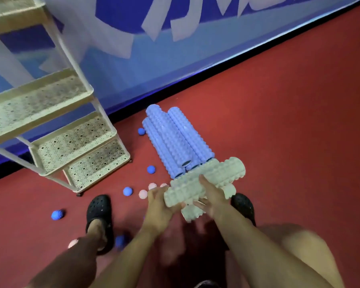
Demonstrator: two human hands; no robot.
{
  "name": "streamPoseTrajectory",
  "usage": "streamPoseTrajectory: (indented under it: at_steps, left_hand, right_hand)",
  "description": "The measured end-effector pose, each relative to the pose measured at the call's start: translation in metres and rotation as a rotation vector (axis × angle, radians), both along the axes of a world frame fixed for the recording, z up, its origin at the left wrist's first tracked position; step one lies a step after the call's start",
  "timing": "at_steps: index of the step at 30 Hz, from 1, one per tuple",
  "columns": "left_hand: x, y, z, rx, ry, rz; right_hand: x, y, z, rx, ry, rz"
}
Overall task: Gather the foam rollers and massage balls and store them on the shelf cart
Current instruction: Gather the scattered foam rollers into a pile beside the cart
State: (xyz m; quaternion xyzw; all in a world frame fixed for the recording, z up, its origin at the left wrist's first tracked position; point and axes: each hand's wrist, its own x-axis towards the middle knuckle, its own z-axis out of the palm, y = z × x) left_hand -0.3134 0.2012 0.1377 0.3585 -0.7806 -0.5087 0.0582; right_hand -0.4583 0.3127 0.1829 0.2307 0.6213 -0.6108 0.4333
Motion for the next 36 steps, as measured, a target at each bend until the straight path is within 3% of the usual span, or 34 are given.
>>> streamPoseTrajectory:
  at_steps: [3, 11, 18, 22, 28, 32, 36]
  left_hand:
    - [-0.017, -0.003, -0.049, 0.07, -0.042, 0.009]
    - [-0.084, -0.023, -0.128, 0.304, -0.14, 0.409]
    - [-0.108, -0.017, -0.178, 0.359, -0.248, 0.437]
    - [-0.12, -0.013, -0.189, 0.417, -0.278, 0.35]
    - [-0.127, -0.011, -0.191, 0.441, -0.339, 0.382]
    - [-0.115, -0.011, -0.183, 0.351, -0.338, 0.319]
    - [-0.097, -0.019, -0.14, 0.187, -0.308, 0.227]
  right_hand:
    - [-0.021, -0.014, -0.056, 0.094, -0.044, 0.0]
    - [-0.096, -0.053, -0.154, 0.218, -0.143, -0.028]
    - [-0.133, -0.063, -0.223, 0.295, -0.157, 0.111]
    - [-0.14, -0.069, -0.238, 0.353, -0.157, 0.152]
    - [-0.145, -0.065, -0.249, 0.349, -0.166, 0.188]
    - [-0.136, -0.067, -0.242, 0.435, -0.042, 0.236]
    - [-0.111, -0.066, -0.192, 0.673, 0.291, 0.548]
